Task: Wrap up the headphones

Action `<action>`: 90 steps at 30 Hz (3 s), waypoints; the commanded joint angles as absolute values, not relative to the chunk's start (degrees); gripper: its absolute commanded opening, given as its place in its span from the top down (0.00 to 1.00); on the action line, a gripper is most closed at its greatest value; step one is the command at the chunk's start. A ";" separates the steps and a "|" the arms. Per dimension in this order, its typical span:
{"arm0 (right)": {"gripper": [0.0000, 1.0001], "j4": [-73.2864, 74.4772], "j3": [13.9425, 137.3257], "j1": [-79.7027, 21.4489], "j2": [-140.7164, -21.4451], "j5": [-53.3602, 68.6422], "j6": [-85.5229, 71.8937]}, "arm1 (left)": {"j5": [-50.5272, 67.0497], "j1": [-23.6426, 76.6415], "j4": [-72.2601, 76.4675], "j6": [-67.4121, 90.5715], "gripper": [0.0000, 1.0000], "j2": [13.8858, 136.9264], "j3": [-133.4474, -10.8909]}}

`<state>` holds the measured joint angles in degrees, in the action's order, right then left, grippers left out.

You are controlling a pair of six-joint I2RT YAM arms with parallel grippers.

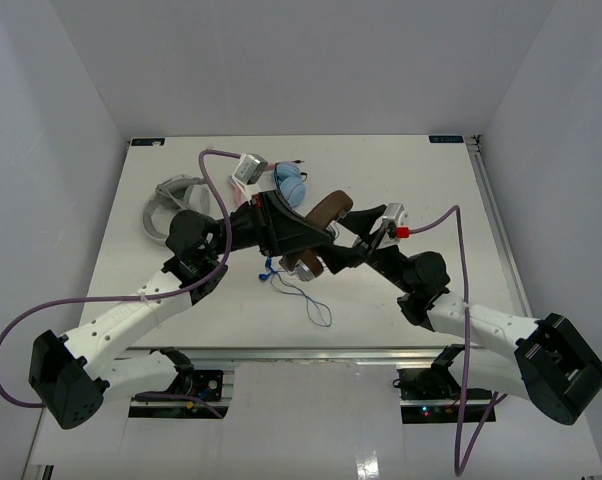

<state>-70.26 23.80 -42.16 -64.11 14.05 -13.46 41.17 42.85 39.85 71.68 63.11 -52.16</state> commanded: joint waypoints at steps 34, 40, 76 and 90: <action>0.92 -5.18 46.73 -43.51 -69.75 -10.48 -9.99 | -7.80 42.69 -23.19 25.96 0.07 60.02 -72.35; 0.92 -3.87 46.49 -43.42 -71.02 -13.27 -11.25 | -25.84 42.71 -31.20 21.09 0.07 62.66 -72.69; 0.92 7.21 50.36 -43.51 -71.21 -17.32 -19.32 | -43.07 56.60 -31.06 16.12 0.37 82.26 -71.69; 0.92 7.29 49.66 -43.54 -72.33 -13.45 -17.49 | -47.99 56.89 -30.03 10.47 0.43 86.34 -74.79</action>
